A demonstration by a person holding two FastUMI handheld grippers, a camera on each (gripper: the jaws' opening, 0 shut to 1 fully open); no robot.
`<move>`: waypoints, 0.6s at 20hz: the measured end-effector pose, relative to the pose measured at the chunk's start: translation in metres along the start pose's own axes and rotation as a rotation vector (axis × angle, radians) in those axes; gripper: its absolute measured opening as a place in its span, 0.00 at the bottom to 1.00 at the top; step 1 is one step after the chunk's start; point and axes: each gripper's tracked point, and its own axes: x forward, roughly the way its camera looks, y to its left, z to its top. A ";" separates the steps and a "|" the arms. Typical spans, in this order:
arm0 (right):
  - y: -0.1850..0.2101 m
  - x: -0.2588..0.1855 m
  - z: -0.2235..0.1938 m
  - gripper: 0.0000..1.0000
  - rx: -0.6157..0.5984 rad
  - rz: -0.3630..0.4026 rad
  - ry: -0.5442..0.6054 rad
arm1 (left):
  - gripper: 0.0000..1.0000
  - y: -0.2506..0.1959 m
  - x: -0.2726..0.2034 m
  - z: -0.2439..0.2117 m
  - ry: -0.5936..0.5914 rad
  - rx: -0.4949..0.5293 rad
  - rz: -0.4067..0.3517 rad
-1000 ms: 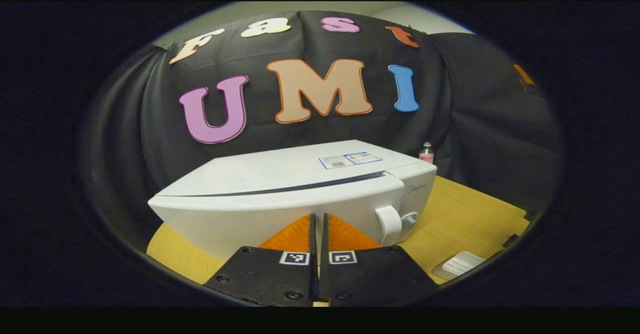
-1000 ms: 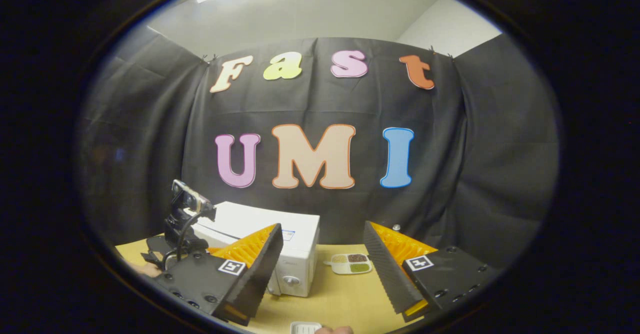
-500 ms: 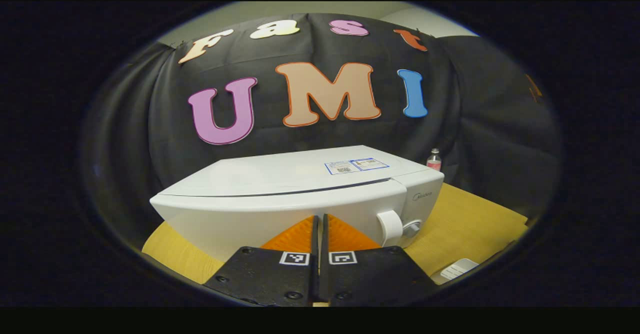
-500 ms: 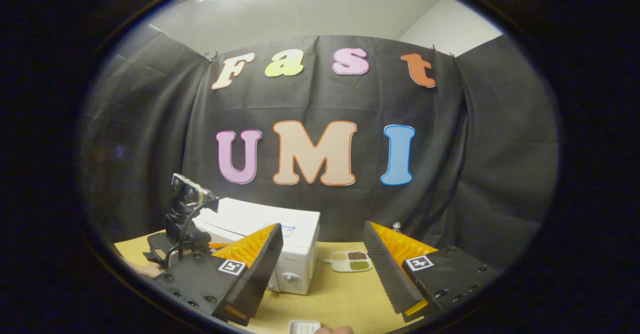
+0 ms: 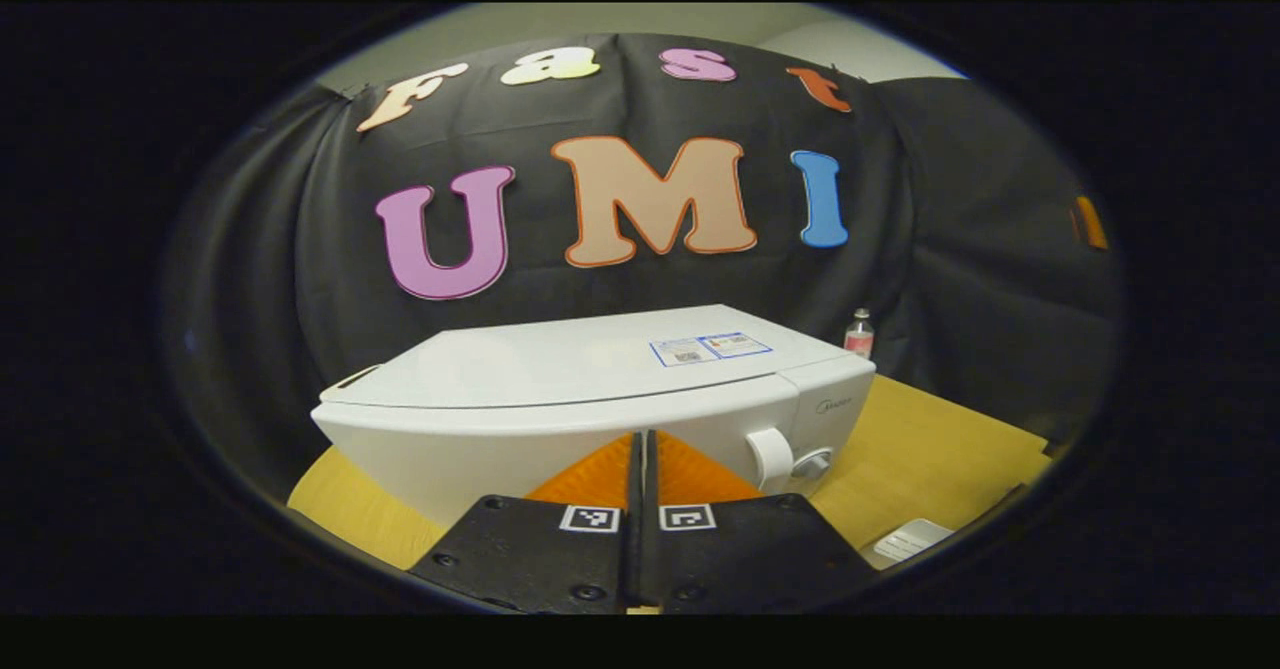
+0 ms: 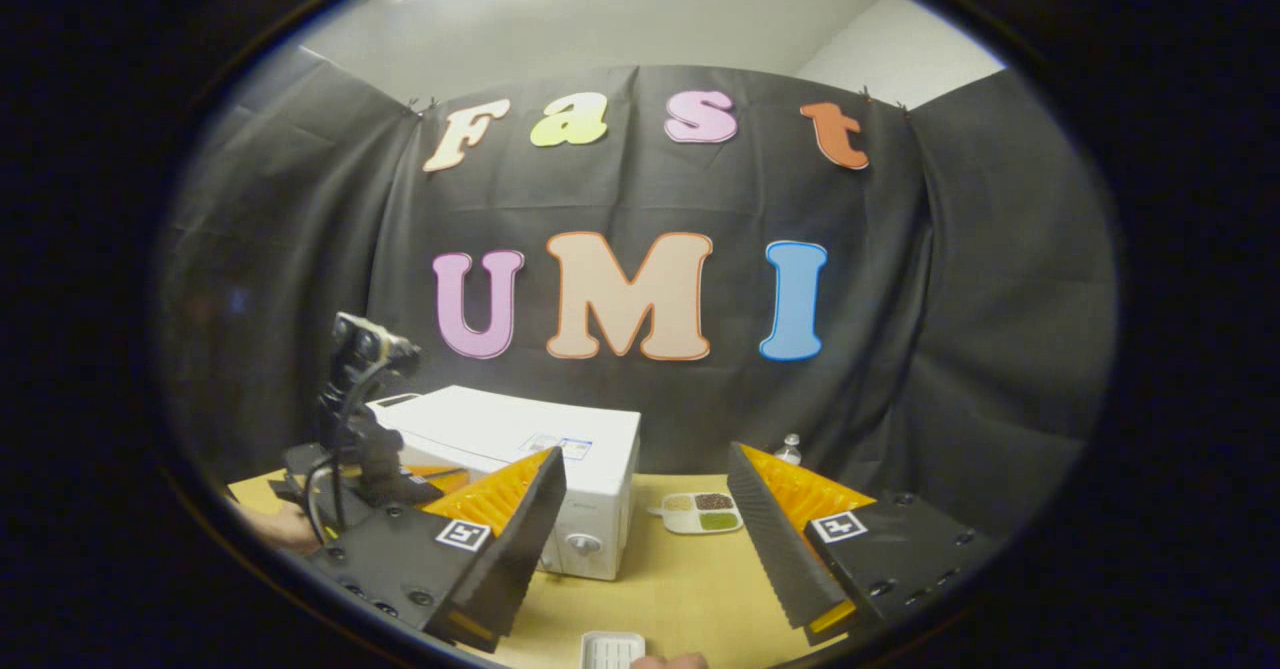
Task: Open the microwave oven with the left hand, put the food in, and close the microwave oven.
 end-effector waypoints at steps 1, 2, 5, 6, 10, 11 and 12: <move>0.002 -0.001 0.000 0.99 0.005 0.001 0.000 | 0.01 0.005 -0.010 0.010 -0.014 -0.001 0.009; 0.001 -0.001 0.000 0.99 0.011 0.000 -0.001 | 0.01 0.010 -0.021 0.021 -0.035 -0.004 0.012; 0.004 -0.003 0.003 0.99 0.030 0.000 -0.009 | 0.01 0.026 -0.054 0.058 -0.088 0.005 0.032; 0.005 -0.003 0.004 0.92 0.035 0.000 -0.010 | 0.00 0.035 -0.064 0.068 -0.103 0.008 0.044; 0.011 -0.005 0.013 0.99 0.057 0.010 -0.021 | 0.00 0.056 -0.105 0.101 -0.147 -0.017 0.080; 0.011 -0.007 0.016 0.92 0.055 0.008 -0.027 | 0.00 0.061 -0.117 0.106 -0.152 -0.013 0.092; 0.013 -0.008 0.018 0.92 0.055 0.009 -0.033 | 0.00 0.068 -0.129 0.110 -0.160 -0.009 0.112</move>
